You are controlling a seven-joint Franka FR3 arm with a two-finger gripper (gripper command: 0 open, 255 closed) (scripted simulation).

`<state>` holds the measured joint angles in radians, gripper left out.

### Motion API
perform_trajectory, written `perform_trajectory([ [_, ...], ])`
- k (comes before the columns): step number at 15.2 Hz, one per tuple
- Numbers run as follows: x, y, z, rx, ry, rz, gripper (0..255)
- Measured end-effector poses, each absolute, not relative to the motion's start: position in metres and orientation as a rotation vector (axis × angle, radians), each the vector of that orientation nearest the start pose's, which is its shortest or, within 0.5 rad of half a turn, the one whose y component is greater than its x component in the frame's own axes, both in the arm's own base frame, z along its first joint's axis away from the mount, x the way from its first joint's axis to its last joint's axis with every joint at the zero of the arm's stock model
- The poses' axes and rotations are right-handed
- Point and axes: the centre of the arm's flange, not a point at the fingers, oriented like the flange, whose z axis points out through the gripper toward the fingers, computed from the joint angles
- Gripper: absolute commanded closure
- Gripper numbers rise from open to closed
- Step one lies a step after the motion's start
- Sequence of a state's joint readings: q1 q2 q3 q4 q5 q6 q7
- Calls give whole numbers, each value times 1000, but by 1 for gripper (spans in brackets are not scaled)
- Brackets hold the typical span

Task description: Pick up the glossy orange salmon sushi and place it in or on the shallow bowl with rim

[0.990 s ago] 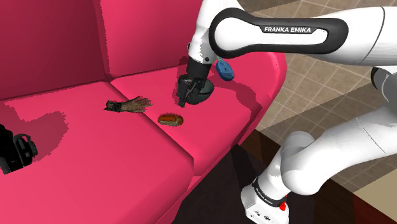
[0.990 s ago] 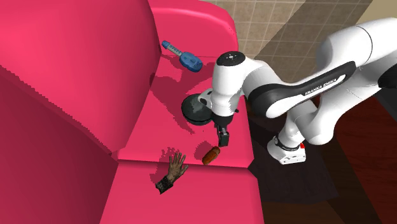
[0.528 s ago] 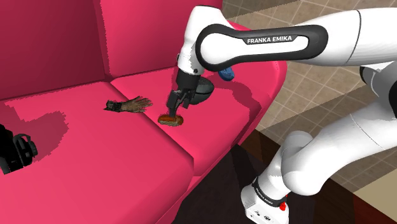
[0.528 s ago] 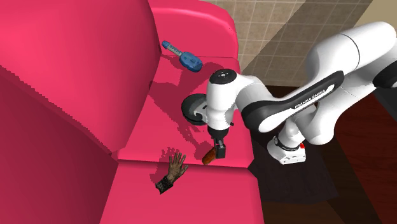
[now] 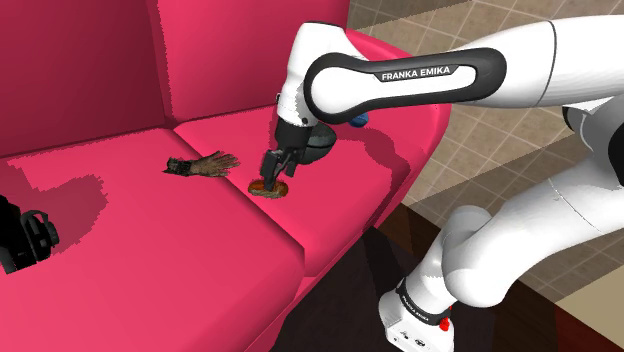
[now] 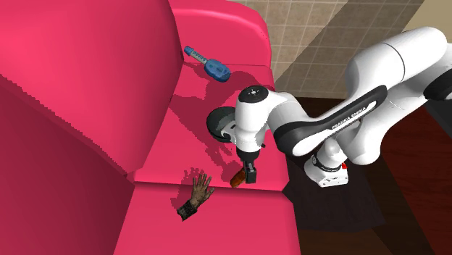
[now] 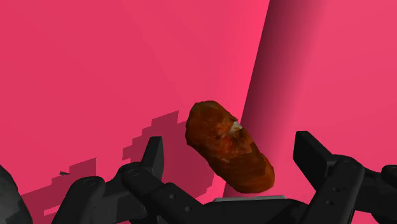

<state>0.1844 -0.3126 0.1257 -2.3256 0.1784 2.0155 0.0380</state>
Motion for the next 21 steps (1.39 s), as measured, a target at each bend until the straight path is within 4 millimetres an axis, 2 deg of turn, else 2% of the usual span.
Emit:
perform_trajectory([
  [1,427,150,462,-3007,-285,29,0],
  [2,427,150,462,-3007,-285,29,255],
  [11,426,151,468,-3004,-284,5,255],
  [12,426,151,469,-3004,-283,3,0],
  [13,426,151,469,-3004,-283,3,0],
  [16,448,151,465,-2996,-110,78,0],
  [21,450,155,442,-2994,-73,94,0],
])
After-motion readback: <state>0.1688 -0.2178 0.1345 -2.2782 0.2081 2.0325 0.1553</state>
